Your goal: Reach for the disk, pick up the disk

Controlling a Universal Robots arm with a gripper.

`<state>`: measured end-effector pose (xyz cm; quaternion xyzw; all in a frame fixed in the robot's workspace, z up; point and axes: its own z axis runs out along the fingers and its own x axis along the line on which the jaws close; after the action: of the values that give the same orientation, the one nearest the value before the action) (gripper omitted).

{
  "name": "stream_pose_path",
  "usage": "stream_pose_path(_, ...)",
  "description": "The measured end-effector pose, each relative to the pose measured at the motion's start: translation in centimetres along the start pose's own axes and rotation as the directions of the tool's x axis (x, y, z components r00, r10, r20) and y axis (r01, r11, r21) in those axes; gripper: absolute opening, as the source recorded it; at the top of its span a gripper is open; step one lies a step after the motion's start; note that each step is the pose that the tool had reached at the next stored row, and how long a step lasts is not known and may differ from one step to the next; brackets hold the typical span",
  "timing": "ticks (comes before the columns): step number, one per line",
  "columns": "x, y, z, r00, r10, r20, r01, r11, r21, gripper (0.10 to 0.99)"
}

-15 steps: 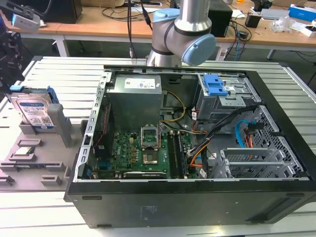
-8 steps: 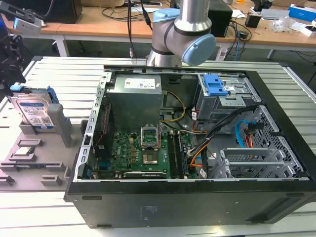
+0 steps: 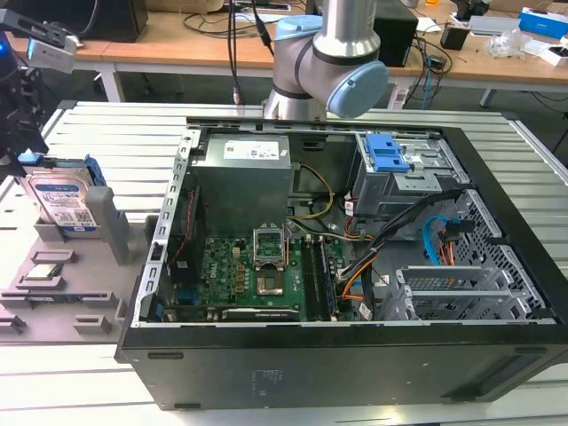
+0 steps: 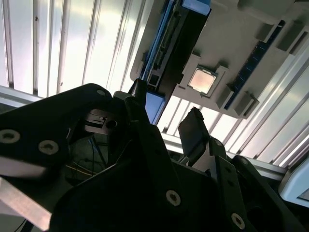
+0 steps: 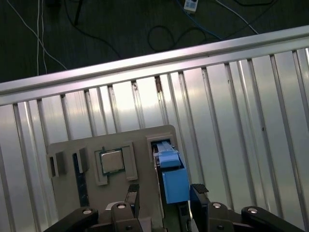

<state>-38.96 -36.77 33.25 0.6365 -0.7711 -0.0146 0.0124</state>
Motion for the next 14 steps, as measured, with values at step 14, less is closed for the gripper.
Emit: stream_pose_path(14, -0.04, -0.09, 0.95, 1.0, 0.0, 0.0001, 0.0, 1.0, 0.0, 0.541)
